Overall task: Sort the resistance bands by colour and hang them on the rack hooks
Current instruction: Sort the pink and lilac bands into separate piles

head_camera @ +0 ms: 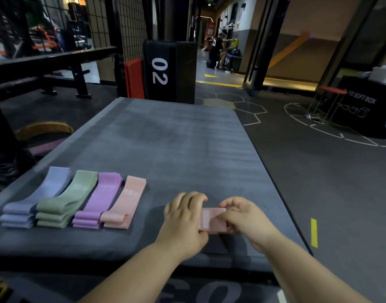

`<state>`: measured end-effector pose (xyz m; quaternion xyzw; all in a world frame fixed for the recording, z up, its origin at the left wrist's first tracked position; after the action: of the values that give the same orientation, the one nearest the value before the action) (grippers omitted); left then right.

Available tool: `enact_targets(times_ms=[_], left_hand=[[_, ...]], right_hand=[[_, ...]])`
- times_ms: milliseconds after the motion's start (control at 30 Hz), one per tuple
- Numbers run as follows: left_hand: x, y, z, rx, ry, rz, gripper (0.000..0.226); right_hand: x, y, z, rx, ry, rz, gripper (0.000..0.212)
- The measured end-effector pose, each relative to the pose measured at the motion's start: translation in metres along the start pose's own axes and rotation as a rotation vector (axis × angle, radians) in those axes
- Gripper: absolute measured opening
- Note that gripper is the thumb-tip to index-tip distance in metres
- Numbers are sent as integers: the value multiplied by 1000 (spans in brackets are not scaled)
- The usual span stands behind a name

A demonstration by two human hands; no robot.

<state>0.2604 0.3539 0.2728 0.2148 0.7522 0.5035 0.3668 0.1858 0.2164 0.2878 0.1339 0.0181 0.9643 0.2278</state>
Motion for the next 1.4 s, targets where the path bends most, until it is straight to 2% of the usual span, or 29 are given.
enact_targets(times_ms=[133,267,500,900,1400], left_hand=[[-5,-4,8,-8,33,161,69],[-4,3,9,-2,28,160,60],[-1,17,10,-3,7,136,47],[5,21,21,-74,21,215,41],[6,13,30,-75,34,322,41]], right_hand=[[-4,11,2,21,15,-15,21],[-7,26,4,87,42,-86,24],[-6,35,6,105,59,-90,22],[-9,45,1,111,35,-109,20],[-11,43,-9,582,69,-171,13]])
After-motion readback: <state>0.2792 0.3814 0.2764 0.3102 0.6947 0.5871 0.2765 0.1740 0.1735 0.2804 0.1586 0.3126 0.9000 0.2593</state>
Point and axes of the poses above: each hand's wrist, its own x-axis away from the middle knuckle, its own y-axis out of the back of the hand, z = x × y, the point moved 4 cm from there along -x, towards the middle knuckle, and after that the axes turned 9 degrees about -x, right-handed, at the moved point
